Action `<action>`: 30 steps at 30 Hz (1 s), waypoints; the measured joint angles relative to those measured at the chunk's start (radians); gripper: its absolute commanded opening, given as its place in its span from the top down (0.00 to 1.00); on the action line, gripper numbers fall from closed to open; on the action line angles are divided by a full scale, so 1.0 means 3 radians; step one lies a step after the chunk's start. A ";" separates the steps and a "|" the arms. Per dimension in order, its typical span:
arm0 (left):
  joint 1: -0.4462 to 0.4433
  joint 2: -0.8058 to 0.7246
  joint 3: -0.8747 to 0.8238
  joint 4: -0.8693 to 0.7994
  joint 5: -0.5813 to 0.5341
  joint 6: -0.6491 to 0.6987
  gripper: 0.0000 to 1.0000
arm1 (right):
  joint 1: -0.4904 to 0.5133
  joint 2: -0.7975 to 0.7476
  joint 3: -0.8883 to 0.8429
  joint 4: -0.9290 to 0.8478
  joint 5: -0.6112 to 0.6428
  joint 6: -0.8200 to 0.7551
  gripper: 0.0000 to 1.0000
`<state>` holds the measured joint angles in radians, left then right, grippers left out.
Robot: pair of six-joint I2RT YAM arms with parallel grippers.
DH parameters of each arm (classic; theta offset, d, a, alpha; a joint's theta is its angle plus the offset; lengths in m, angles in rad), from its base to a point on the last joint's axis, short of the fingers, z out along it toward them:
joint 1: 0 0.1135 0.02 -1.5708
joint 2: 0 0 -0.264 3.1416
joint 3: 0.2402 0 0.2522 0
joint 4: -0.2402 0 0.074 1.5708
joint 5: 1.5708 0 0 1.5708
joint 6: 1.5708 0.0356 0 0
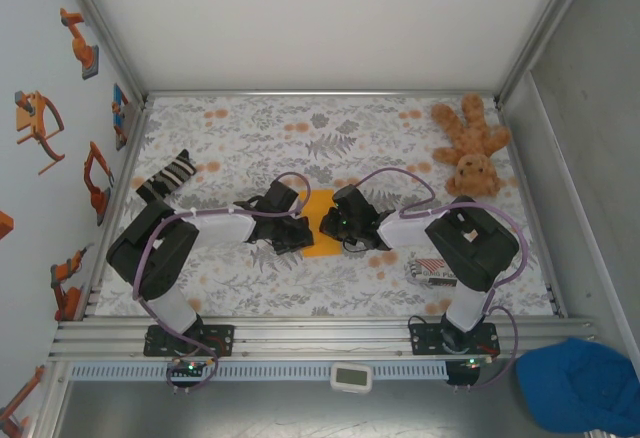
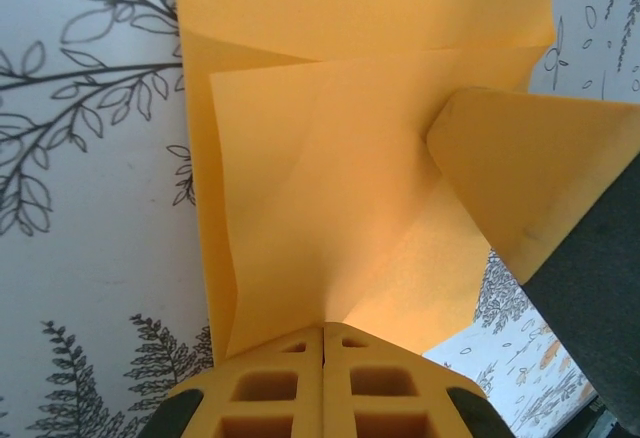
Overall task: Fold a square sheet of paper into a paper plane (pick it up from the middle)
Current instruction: Fold the triangle a second time at the center of the table.
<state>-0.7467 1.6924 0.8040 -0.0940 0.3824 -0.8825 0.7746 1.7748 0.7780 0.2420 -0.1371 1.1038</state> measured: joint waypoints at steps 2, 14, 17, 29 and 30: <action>0.0004 0.0005 0.0000 0.0000 0.0001 0.0001 0.99 | 0.0000 0.0000 0.0000 0.0000 0.0000 0.0000 1.00; 0.0008 0.0036 0.0000 0.0010 0.0018 0.0020 0.99 | 0.0000 0.0000 0.0000 0.0001 -0.0001 -0.0001 1.00; 0.0008 0.0037 0.0000 0.0010 0.0019 0.0024 0.99 | 0.0000 0.0000 0.0000 0.0001 -0.0001 -0.0001 1.00; 0.0013 0.0055 0.0000 0.0025 0.0025 0.0050 1.00 | -0.0006 -0.0231 0.0000 -0.0188 0.0000 -0.0174 1.00; 0.0014 0.0060 0.0000 0.0032 0.0025 0.0051 1.00 | -0.0006 -0.0314 0.0000 -0.0221 0.0001 -0.0210 1.00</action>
<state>-0.7425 1.7103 0.8040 -0.0845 0.3901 -0.8673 0.7727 1.6806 0.7780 0.1757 -0.1368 1.0409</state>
